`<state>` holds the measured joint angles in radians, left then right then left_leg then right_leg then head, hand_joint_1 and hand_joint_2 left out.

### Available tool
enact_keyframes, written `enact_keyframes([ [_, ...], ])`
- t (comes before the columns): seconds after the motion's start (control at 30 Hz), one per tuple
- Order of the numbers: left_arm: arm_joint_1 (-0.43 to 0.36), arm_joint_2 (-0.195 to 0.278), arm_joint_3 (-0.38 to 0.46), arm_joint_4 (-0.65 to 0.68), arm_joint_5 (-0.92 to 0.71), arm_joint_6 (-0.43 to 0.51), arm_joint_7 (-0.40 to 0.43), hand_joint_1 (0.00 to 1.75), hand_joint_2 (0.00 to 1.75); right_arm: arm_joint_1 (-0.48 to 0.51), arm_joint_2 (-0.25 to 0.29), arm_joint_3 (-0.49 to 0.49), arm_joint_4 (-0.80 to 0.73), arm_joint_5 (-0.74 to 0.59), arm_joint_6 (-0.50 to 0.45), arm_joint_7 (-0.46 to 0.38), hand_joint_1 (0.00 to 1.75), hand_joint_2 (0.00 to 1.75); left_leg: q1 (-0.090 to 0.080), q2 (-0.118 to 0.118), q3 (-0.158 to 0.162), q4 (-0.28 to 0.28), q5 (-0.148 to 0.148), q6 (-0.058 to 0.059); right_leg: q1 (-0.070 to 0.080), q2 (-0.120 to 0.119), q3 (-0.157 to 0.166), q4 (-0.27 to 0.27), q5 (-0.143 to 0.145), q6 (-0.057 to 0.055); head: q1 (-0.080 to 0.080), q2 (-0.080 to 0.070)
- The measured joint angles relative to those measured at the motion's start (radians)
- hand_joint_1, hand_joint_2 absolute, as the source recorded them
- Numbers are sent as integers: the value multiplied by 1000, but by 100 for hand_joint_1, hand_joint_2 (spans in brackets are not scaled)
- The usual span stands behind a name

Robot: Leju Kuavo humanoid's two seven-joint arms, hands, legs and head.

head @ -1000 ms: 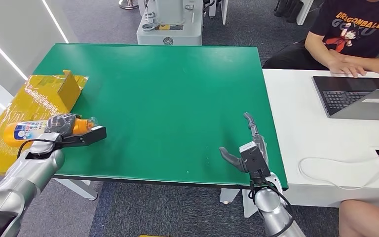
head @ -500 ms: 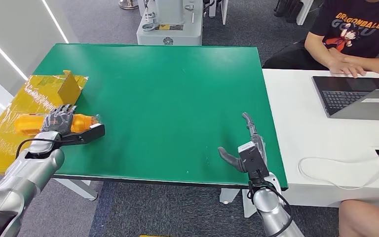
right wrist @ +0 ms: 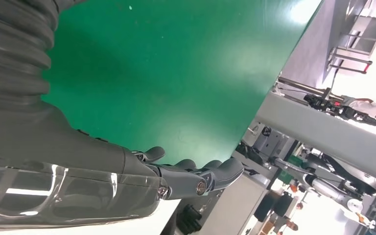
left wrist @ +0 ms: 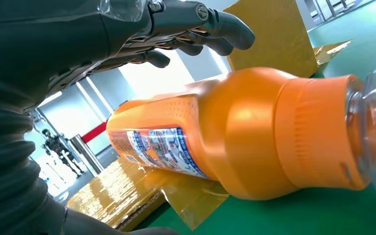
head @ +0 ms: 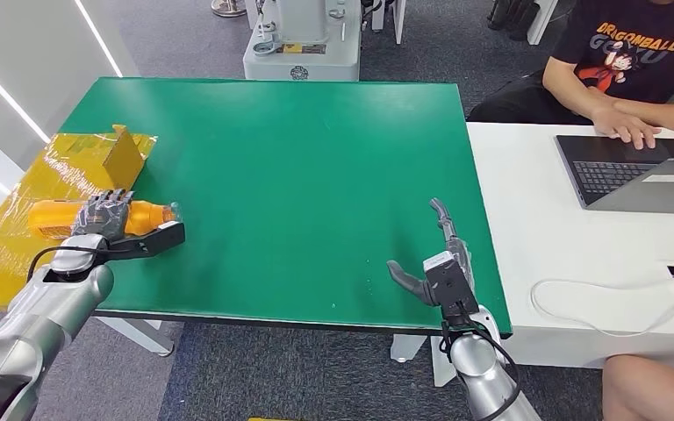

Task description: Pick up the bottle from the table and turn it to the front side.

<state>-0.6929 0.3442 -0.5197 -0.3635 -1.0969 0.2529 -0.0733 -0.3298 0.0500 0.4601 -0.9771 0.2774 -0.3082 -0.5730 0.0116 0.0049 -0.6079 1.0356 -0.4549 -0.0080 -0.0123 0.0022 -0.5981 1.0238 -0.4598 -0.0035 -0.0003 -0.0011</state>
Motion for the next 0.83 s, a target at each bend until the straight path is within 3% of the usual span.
enact_keyframes([
  [0.1, 8, -6, 26, -3, 13, 73, -56, 0, 175, 1, 0, 0, -2, 4, 0, 0, 0, 175, 0, 0, 0, 0, 0, 0, 0, 0, 0, 0, 0, 0, 0, 0],
  [0.2, 32, -35, 104, -52, 165, 260, -252, 0, 175, 2, 0, 0, -8, 5, 2, -1, 0, 175, 0, -1, 0, 0, 0, 0, 0, -1, 0, 0, 0, 0, 0, 0],
  [0.27, 46, -69, 179, -119, 291, 318, -345, 0, 175, 3, 1, 0, -10, 3, 0, -3, 0, 175, 0, -2, 0, 0, 0, 0, 0, -2, 0, 0, 0, 0, 0, 0],
  [0.5, 64, -136, 315, -259, 425, 285, -389, 0, 175, 4, 1, 0, -6, -4, -10, -20, 0, 175, 0, -1, 0, 1, 0, -1, 0, -1, 0, 0, 0, 0, 0, 0],
  [0.73, 57, -162, 337, -399, 614, 151, -430, 0, 175, 3, 1, 0, 17, -31, -18, -50, 0, 175, 0, -1, 0, 0, 1, -1, 0, -1, 0, 0, 0, 0, 0, 0],
  [0.83, 55, -165, 337, -437, 721, 42, -436, 0, 175, 2, 1, 0, 24, -42, -24, -59, 0, 175, 0, -2, 0, 0, 1, -1, 0, -2, 0, 0, 0, 0, 0, 0],
])
